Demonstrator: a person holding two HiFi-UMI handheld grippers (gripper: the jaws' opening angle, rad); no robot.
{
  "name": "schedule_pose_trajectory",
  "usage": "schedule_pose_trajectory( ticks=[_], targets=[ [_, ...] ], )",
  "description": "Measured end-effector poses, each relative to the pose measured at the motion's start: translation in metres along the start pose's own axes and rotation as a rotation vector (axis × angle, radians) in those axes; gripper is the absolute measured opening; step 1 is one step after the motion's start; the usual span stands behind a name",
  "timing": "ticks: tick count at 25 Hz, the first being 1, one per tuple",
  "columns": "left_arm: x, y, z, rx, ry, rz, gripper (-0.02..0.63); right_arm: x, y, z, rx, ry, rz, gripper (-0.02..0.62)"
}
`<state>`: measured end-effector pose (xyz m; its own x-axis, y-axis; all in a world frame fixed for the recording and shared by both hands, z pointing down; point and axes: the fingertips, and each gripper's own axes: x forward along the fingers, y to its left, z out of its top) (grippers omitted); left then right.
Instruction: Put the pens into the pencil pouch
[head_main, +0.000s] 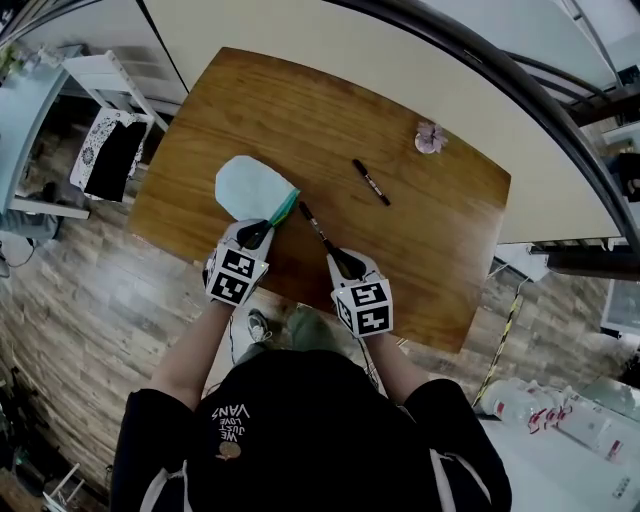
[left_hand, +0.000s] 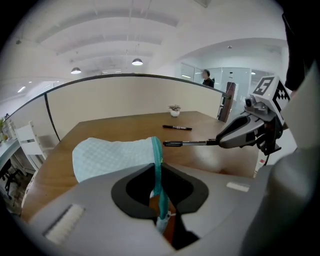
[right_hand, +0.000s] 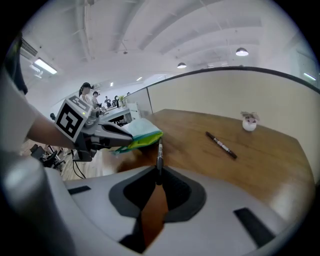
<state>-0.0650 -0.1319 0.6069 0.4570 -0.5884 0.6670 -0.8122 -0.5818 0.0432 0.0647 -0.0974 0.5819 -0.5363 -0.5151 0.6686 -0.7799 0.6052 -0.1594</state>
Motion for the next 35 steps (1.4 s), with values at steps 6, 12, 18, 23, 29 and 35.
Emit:
schedule_pose_trajectory(
  ticks=[6, 12, 18, 23, 29, 35],
  targets=[
    [-0.010, -0.024, 0.009, 0.022, -0.046, -0.063, 0.048, -0.014, 0.029, -0.010, 0.014, -0.010, 0.029, 0.052],
    [-0.019, -0.063, 0.013, 0.025, -0.079, -0.169, 0.048, -0.021, 0.039, -0.014, -0.002, -0.003, 0.040, 0.052],
    [-0.028, -0.099, 0.019, 0.035, -0.111, -0.260, 0.046, -0.023, 0.037, -0.007, -0.021, -0.019, 0.033, 0.052],
    [-0.033, -0.116, 0.027, 0.021, -0.140, -0.301, 0.046, -0.022, 0.028, 0.004, -0.044, -0.030, 0.030, 0.052],
    [-0.038, -0.121, 0.044, -0.044, -0.186, -0.341, 0.044, -0.014, 0.017, 0.022, -0.095, -0.025, 0.028, 0.054],
    [-0.040, -0.108, 0.063, -0.162, -0.246, -0.334, 0.044, -0.005, 0.011, 0.044, -0.123, -0.046, 0.068, 0.076]
  ],
)
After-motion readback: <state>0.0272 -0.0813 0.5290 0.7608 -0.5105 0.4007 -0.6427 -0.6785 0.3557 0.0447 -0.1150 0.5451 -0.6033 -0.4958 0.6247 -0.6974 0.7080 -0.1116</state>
